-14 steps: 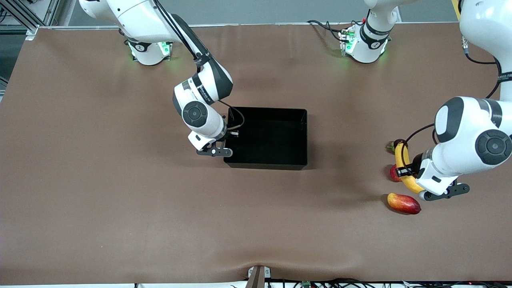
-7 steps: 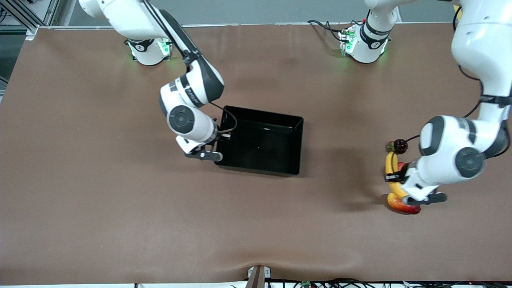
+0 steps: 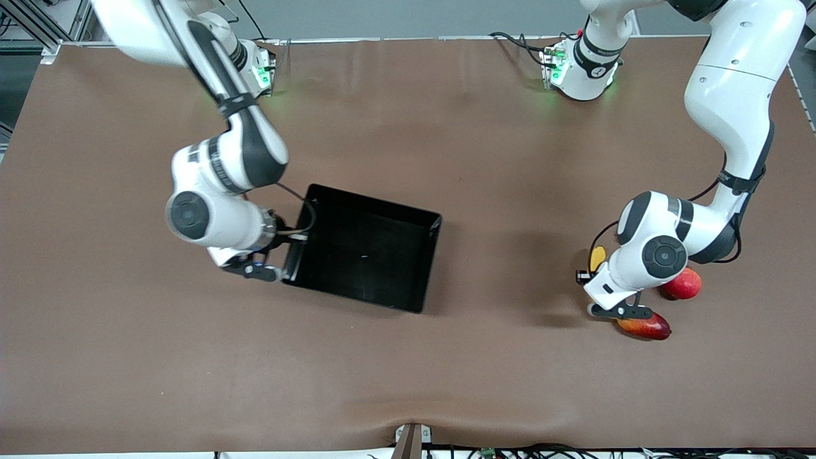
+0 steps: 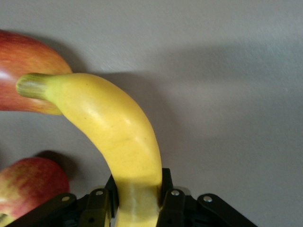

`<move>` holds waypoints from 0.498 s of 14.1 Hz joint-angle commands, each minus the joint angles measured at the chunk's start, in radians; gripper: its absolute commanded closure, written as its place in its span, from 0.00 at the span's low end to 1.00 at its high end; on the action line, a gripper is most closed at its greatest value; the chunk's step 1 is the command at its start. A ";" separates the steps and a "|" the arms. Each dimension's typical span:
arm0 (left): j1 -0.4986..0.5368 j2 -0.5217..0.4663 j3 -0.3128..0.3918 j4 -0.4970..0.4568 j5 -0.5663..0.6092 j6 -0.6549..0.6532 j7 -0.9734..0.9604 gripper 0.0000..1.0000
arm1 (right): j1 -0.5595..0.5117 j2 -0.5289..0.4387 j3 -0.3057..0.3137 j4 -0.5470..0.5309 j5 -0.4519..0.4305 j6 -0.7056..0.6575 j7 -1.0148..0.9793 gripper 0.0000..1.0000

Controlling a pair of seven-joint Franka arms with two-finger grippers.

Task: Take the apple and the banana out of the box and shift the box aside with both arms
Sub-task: 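Place the banana beside the apples while the right gripper drags the box away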

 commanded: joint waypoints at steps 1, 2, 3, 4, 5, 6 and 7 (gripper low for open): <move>0.005 -0.050 0.002 -0.087 0.015 0.022 -0.009 1.00 | -0.122 -0.058 0.018 -0.037 0.013 -0.058 -0.129 1.00; 0.005 -0.057 0.001 -0.097 0.015 0.022 -0.009 1.00 | -0.164 -0.063 0.018 -0.037 0.011 -0.085 -0.181 1.00; 0.005 -0.063 -0.002 -0.109 0.017 0.022 -0.009 1.00 | -0.212 -0.069 0.018 -0.039 0.011 -0.108 -0.241 1.00; 0.005 -0.060 -0.005 -0.118 0.027 0.023 -0.009 1.00 | -0.253 -0.071 0.018 -0.039 0.008 -0.128 -0.302 1.00; 0.006 -0.055 -0.005 -0.126 0.028 0.032 -0.009 1.00 | -0.302 -0.069 0.017 -0.040 0.005 -0.139 -0.353 1.00; 0.005 -0.052 -0.005 -0.144 0.028 0.060 -0.009 1.00 | -0.342 -0.064 0.017 -0.040 0.003 -0.148 -0.390 1.00; 0.010 -0.051 -0.005 -0.170 0.028 0.101 -0.011 1.00 | -0.399 -0.060 0.017 -0.040 0.002 -0.153 -0.452 1.00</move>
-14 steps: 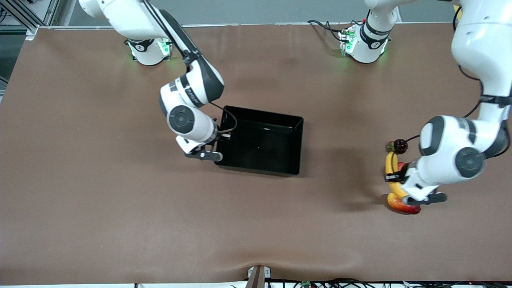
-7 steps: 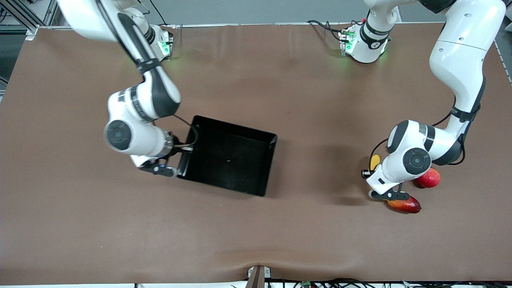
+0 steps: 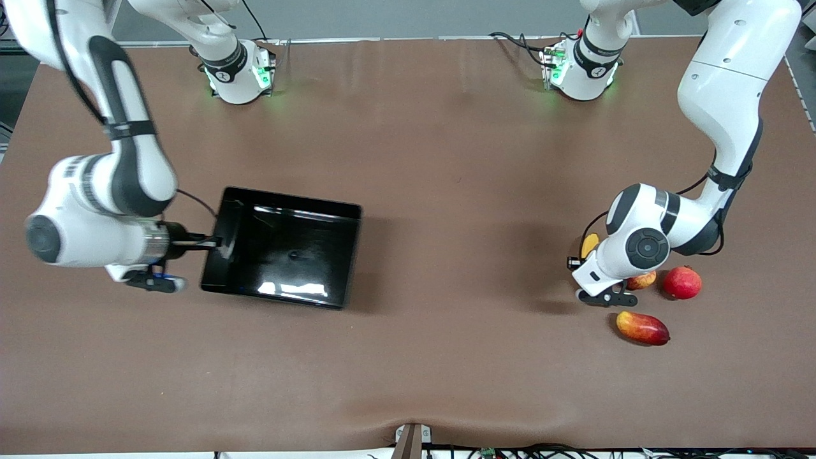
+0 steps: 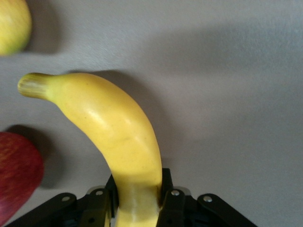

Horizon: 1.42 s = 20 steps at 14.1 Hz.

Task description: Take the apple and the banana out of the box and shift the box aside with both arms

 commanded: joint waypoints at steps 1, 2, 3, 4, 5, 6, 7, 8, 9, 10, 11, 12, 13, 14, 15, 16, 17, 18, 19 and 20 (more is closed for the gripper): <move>0.015 -0.029 -0.002 -0.086 0.024 0.099 -0.011 1.00 | -0.142 -0.031 0.024 -0.030 0.000 -0.020 -0.169 1.00; 0.018 -0.028 -0.002 -0.087 0.029 0.105 -0.009 1.00 | -0.196 -0.023 0.024 -0.030 -0.003 -0.018 -0.235 1.00; 0.019 -0.028 -0.002 -0.086 0.036 0.105 -0.008 1.00 | -0.239 -0.012 0.024 -0.030 -0.015 -0.018 -0.280 1.00; 0.019 -0.029 -0.002 -0.081 0.038 0.105 -0.009 0.81 | -0.270 -0.006 0.024 -0.028 -0.041 -0.016 -0.313 1.00; 0.021 -0.031 0.000 -0.074 0.038 0.105 -0.009 0.25 | -0.297 -0.001 0.024 -0.028 -0.067 -0.015 -0.329 1.00; 0.028 -0.042 0.000 -0.074 0.039 0.104 -0.009 0.00 | -0.323 0.003 0.024 -0.028 -0.080 -0.013 -0.335 1.00; 0.033 -0.060 -0.002 -0.063 0.036 0.101 -0.009 0.00 | -0.354 0.014 0.024 -0.028 -0.083 -0.010 -0.338 1.00; 0.033 -0.089 -0.003 -0.048 0.030 0.085 -0.005 0.00 | -0.386 0.028 0.024 -0.028 -0.092 -0.003 -0.353 1.00; 0.033 -0.127 -0.005 -0.038 0.026 0.046 0.000 0.00 | -0.412 0.051 0.024 -0.030 -0.094 0.014 -0.364 1.00; 0.033 -0.162 -0.011 -0.016 0.021 0.004 0.000 0.00 | -0.437 0.067 0.025 -0.028 -0.094 0.020 -0.376 1.00; 0.033 -0.205 -0.023 0.018 0.007 -0.058 0.000 0.00 | -0.449 0.087 0.025 -0.028 -0.094 0.028 -0.398 1.00; 0.033 -0.230 -0.032 0.073 -0.016 -0.133 0.000 0.00 | -0.456 0.109 0.025 -0.030 -0.094 0.055 -0.412 1.00; 0.032 -0.253 -0.032 0.142 -0.030 -0.211 0.002 0.00 | -0.460 0.129 0.025 -0.030 -0.094 0.080 -0.429 1.00; 0.032 -0.270 -0.032 0.212 -0.034 -0.287 0.006 0.00 | -0.472 0.147 0.025 -0.027 -0.094 0.091 -0.447 1.00; 0.032 -0.293 -0.034 0.277 -0.034 -0.365 0.009 0.00 | -0.474 0.155 0.025 -0.024 -0.092 0.095 -0.449 0.94; 0.030 -0.322 -0.038 0.319 -0.034 -0.445 0.009 0.00 | -0.471 0.157 0.025 -0.019 -0.092 0.094 -0.447 0.43; 0.030 -0.366 -0.047 0.345 -0.036 -0.502 0.006 0.00 | -0.474 0.155 0.025 -0.016 -0.091 0.088 -0.452 0.00; 0.032 -0.409 -0.051 0.347 -0.046 -0.533 0.006 0.00 | -0.479 0.152 0.027 -0.013 -0.089 0.082 -0.478 0.00; 0.035 -0.457 -0.049 0.347 -0.091 -0.566 0.009 0.00 | -0.473 0.144 0.029 0.007 -0.086 0.071 -0.508 0.00; 0.038 -0.495 -0.041 0.348 -0.143 -0.586 0.009 0.00 | -0.469 0.140 0.032 0.048 -0.084 0.019 -0.518 0.00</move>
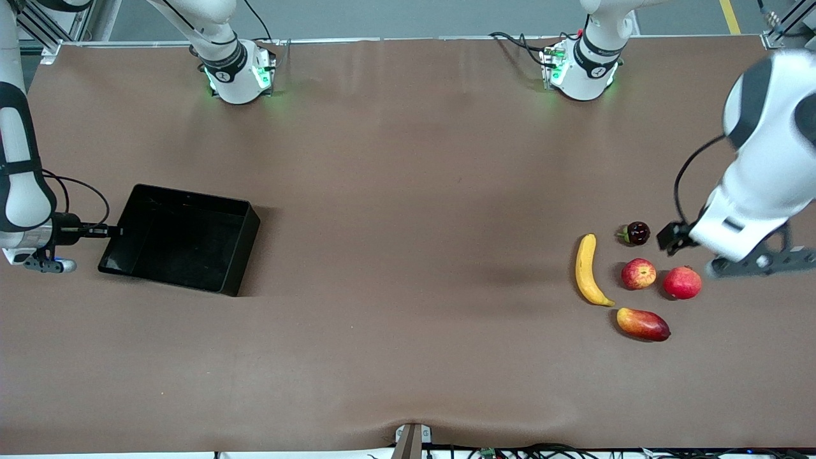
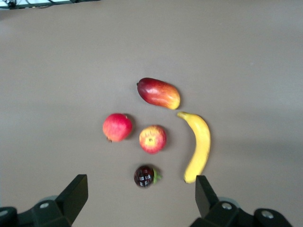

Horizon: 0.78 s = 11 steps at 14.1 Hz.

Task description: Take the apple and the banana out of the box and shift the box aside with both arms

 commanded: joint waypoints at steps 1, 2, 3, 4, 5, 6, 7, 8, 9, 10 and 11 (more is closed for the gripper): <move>0.024 -0.113 0.006 -0.013 -0.119 -0.060 0.009 0.00 | -0.011 -0.001 0.027 0.131 0.006 -0.144 -0.040 0.00; 0.047 -0.150 0.003 -0.013 -0.150 -0.075 0.009 0.00 | 0.012 -0.001 0.027 0.202 0.005 -0.229 -0.037 0.00; 0.051 -0.175 0.005 -0.014 -0.158 -0.096 0.012 0.00 | 0.042 -0.003 0.026 0.276 -0.003 -0.303 -0.032 0.00; 0.051 -0.187 0.005 -0.013 -0.157 -0.109 0.012 0.00 | 0.067 -0.001 0.024 0.334 -0.009 -0.348 -0.028 0.00; 0.051 -0.206 0.003 -0.013 -0.158 -0.112 0.012 0.00 | 0.085 -0.003 0.023 0.379 -0.015 -0.370 -0.031 0.00; 0.051 -0.224 0.005 -0.016 -0.173 -0.115 0.012 0.00 | 0.089 -0.004 0.026 0.409 0.001 -0.382 -0.035 0.00; 0.049 -0.253 0.006 -0.023 -0.190 -0.119 0.012 0.00 | 0.090 -0.004 0.041 0.439 -0.003 -0.411 -0.038 0.00; 0.025 -0.261 0.032 -0.022 -0.201 -0.151 0.012 0.00 | 0.095 -0.004 0.048 0.507 -0.009 -0.457 -0.037 0.00; -0.056 -0.265 0.111 -0.019 -0.215 -0.205 0.012 0.00 | 0.107 -0.003 0.047 0.584 -0.014 -0.498 -0.034 0.00; -0.133 -0.279 0.208 -0.022 -0.245 -0.239 0.012 0.00 | 0.130 -0.003 0.039 0.636 -0.033 -0.543 -0.029 0.00; -0.185 -0.295 0.288 -0.025 -0.278 -0.253 0.027 0.00 | 0.148 -0.004 0.041 0.670 -0.056 -0.563 -0.029 0.00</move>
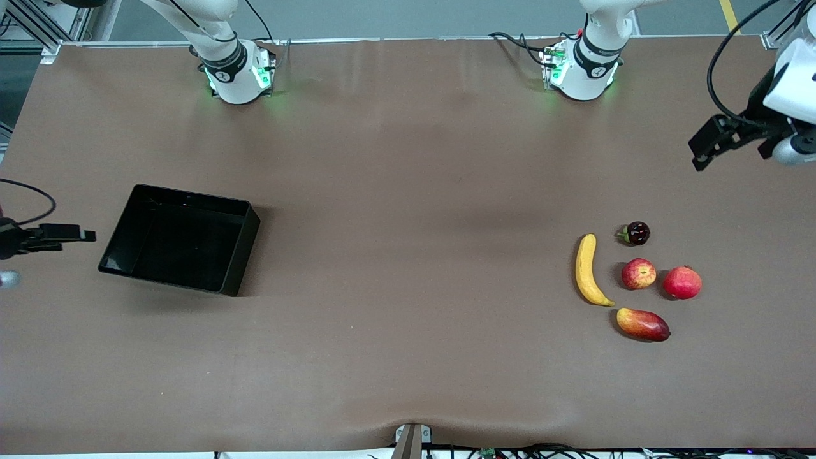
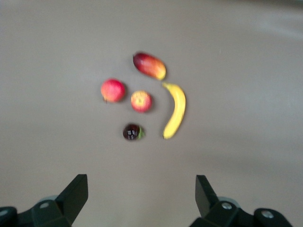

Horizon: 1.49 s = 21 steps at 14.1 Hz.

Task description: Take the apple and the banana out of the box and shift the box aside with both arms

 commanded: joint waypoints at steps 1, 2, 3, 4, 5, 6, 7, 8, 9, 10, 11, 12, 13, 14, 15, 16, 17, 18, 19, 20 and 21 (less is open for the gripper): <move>-0.133 -0.054 0.179 -0.032 -0.065 -0.039 0.053 0.00 | 0.040 0.010 0.002 0.120 -0.042 -0.080 -0.005 0.00; -0.152 -0.072 0.190 -0.050 -0.067 -0.042 0.055 0.00 | 0.043 -0.014 0.010 0.120 -0.039 -0.095 -0.007 0.00; -0.156 -0.083 0.195 -0.064 -0.067 -0.044 0.055 0.00 | 0.046 -0.058 0.017 0.119 -0.033 -0.098 -0.008 0.00; -0.170 -0.091 0.205 -0.069 -0.066 -0.048 0.057 0.00 | 0.047 -0.086 0.031 0.119 -0.029 -0.107 -0.013 0.00; -0.170 -0.091 0.207 -0.068 -0.066 -0.056 0.058 0.00 | 0.046 -0.106 0.037 0.119 -0.030 -0.124 -0.028 0.00; -0.169 -0.085 0.207 -0.068 -0.062 -0.056 0.057 0.00 | 0.047 -0.114 0.037 0.119 -0.035 -0.126 -0.052 0.00; -0.158 -0.077 0.205 -0.063 -0.065 -0.055 0.060 0.00 | 0.052 -0.125 0.030 0.125 -0.045 -0.130 -0.059 0.00; -0.156 -0.068 0.207 -0.063 -0.067 -0.055 0.060 0.00 | 0.050 -0.157 0.030 0.126 -0.036 -0.141 -0.059 0.00; -0.156 -0.066 0.207 -0.063 -0.066 -0.055 0.060 0.00 | 0.046 -0.190 0.036 0.122 -0.030 -0.164 -0.054 0.00; -0.156 -0.065 0.207 -0.061 -0.061 -0.053 0.060 0.00 | 0.059 -0.223 0.033 0.117 -0.038 -0.184 -0.048 0.00; -0.156 -0.062 0.207 -0.061 -0.061 -0.053 0.060 0.00 | 0.117 -0.246 0.019 0.113 -0.048 -0.195 0.004 0.00; -0.156 -0.055 0.207 -0.061 -0.061 -0.053 0.060 0.00 | 0.162 -0.266 -0.025 0.099 -0.050 -0.216 0.103 0.00; -0.156 -0.052 0.207 -0.060 -0.058 -0.053 0.060 0.00 | 0.209 -0.286 -0.071 0.087 -0.048 -0.225 0.166 0.00; -0.155 -0.048 0.207 -0.057 -0.056 -0.053 0.060 0.00 | 0.239 -0.315 -0.097 0.064 -0.048 -0.224 0.188 0.00; -0.147 -0.048 0.210 -0.055 -0.053 -0.054 0.060 0.00 | 0.253 -0.351 -0.104 0.026 -0.048 -0.225 0.187 0.00; -0.143 -0.048 0.210 -0.054 -0.052 -0.053 0.060 0.00 | 0.267 -0.408 -0.114 -0.042 -0.050 -0.218 0.184 0.00; -0.142 -0.048 0.212 -0.054 -0.052 -0.053 0.060 0.00 | 0.279 -0.477 -0.136 -0.130 -0.051 -0.198 0.184 0.00; -0.141 -0.049 0.212 -0.054 -0.052 -0.054 0.063 0.00 | 0.293 -0.544 -0.148 -0.228 -0.053 -0.157 0.184 0.00; -0.135 -0.049 0.212 -0.052 -0.052 -0.055 0.077 0.00 | 0.299 -0.610 -0.159 -0.321 -0.053 -0.114 0.185 0.00; -0.126 -0.049 0.212 -0.046 -0.052 -0.055 0.096 0.00 | 0.300 -0.657 -0.162 -0.396 -0.053 -0.077 0.185 0.00; -0.113 -0.048 0.212 -0.040 -0.052 -0.053 0.127 0.00 | 0.303 -0.677 -0.163 -0.429 -0.055 -0.058 0.184 0.00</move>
